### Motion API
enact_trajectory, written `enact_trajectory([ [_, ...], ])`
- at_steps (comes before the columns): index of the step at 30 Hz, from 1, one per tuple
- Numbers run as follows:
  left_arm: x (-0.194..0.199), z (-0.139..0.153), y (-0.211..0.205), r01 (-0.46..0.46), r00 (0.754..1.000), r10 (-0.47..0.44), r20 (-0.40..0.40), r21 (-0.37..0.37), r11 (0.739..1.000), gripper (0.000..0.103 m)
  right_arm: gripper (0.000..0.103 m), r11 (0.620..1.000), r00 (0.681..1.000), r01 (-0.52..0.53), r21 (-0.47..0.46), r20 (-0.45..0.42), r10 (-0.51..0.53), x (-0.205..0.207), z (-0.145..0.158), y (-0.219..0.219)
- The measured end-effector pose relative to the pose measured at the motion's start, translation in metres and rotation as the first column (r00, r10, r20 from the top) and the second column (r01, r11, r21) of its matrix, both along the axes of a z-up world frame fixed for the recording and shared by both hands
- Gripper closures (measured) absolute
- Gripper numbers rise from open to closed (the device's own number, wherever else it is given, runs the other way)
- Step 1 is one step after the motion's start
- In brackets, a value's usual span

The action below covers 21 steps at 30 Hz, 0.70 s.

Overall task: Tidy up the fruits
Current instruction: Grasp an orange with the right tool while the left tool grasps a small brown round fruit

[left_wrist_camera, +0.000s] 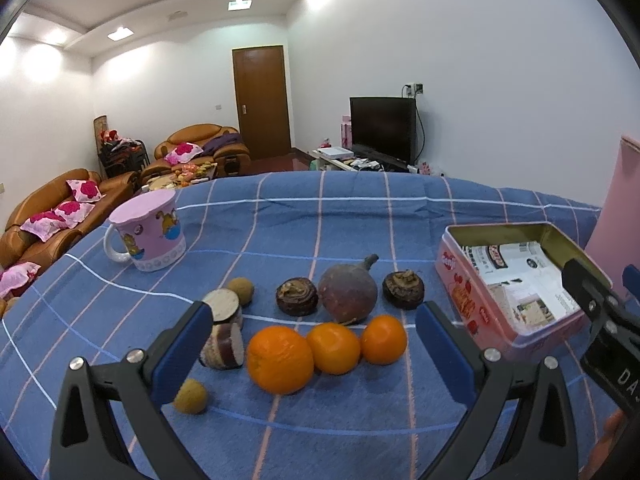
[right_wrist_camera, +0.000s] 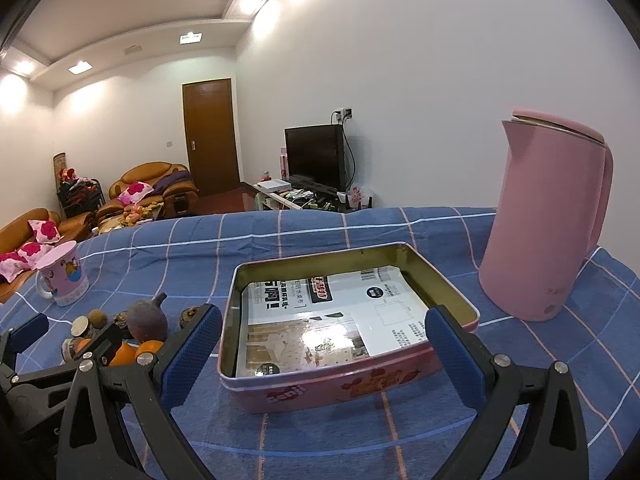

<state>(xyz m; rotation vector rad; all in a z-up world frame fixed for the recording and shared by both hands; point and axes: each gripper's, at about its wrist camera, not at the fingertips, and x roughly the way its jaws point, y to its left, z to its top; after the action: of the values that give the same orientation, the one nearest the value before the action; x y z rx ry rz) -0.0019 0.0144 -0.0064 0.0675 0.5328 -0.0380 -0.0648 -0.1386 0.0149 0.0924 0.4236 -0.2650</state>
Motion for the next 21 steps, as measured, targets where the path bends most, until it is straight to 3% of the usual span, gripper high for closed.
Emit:
enact_trajectory([
  [3, -0.005, 0.001, 0.010, -0.012, 1.000, 0.012, -0.011, 0.025, 1.000, 0.000, 0.001, 1.000, 1.000, -0.021, -0.003, -0.006, 0.021, 0.002, -0.001, 0.002],
  [7, -0.012, -0.001, 0.044, 0.004, 0.998, -0.004, -0.058, -0.001, 1.000, 0.000, 0.001, 0.998, 0.997, -0.067, 0.014, -0.041, 0.068, 0.007, -0.004, 0.006],
  [15, -0.020, -0.020, 0.115, -0.013, 0.983, 0.026, -0.182, 0.070, 0.997, 0.000, 0.002, 0.973, 0.973, -0.214, 0.087, -0.066, 0.220, 0.010, -0.011, 0.021],
  [17, -0.019, -0.022, 0.123, -0.010, 0.981, 0.023, -0.192, 0.067, 0.998, 0.000, 0.006, 0.953, 0.952, -0.288, 0.097, -0.075, 0.296, 0.013, -0.013, 0.035],
  [21, -0.007, -0.028, 0.124, 0.026, 0.972, -0.010, -0.233, 0.066, 0.997, 0.007, 0.037, 0.918, 0.909, -0.389, 0.077, -0.130, 0.396, 0.021, -0.018, 0.068],
])
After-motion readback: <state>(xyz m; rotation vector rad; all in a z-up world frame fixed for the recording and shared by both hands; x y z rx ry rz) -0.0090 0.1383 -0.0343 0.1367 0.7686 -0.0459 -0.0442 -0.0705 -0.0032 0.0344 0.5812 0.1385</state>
